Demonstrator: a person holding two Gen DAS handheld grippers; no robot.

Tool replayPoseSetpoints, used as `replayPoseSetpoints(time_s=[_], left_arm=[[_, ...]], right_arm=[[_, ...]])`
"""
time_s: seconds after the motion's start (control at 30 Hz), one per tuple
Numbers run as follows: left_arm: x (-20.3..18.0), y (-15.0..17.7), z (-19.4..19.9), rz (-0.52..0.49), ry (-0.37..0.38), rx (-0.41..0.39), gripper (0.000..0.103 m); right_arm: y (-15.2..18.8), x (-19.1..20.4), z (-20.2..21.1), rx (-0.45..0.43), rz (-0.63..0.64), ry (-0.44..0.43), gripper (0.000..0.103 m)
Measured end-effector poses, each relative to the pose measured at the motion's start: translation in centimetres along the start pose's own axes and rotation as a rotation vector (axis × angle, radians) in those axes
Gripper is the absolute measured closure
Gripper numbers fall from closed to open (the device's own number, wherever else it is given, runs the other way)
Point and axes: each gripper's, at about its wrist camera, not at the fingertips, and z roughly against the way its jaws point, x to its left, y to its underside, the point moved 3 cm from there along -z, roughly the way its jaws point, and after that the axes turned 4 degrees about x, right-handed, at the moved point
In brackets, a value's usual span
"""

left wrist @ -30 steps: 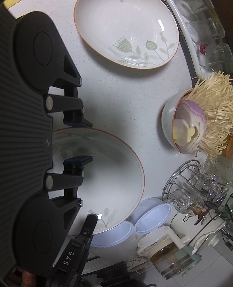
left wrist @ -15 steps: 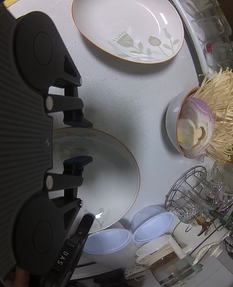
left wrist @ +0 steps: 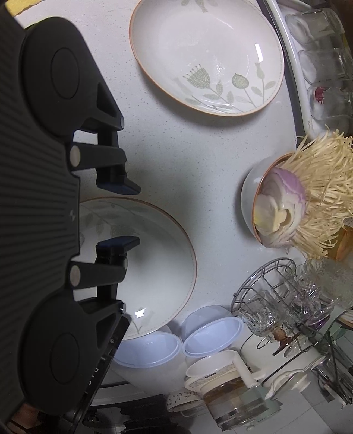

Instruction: Organize plates and bowls

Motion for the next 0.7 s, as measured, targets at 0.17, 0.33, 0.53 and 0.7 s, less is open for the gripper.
replayPoseSetpoints(time_s=[0.17, 0.33, 0.53, 0.7], left_arm=[[-0.4, 0.2, 0.5, 0.001, 0.000, -0.010, 0.066], [-1.2, 0.3, 1.6, -0.019, 0.007, -0.033, 0.066], [-2.6, 0.5, 5.3, -0.070, 0.017, -0.107, 0.066], [-3.1, 1.3, 8.9, -0.096, 0.025, -0.167, 0.066]], right_arm=[[-0.8, 0.4, 1.2, -0.058, 0.062, 0.080, 0.083], [-1.7, 0.5, 2.1, -0.078, 0.084, 0.074, 0.083], [-1.7, 2.2, 4.9, -0.132, 0.118, 0.040, 0.083], [-1.5, 4.0, 7.9, -0.186, 0.132, 0.003, 0.083]])
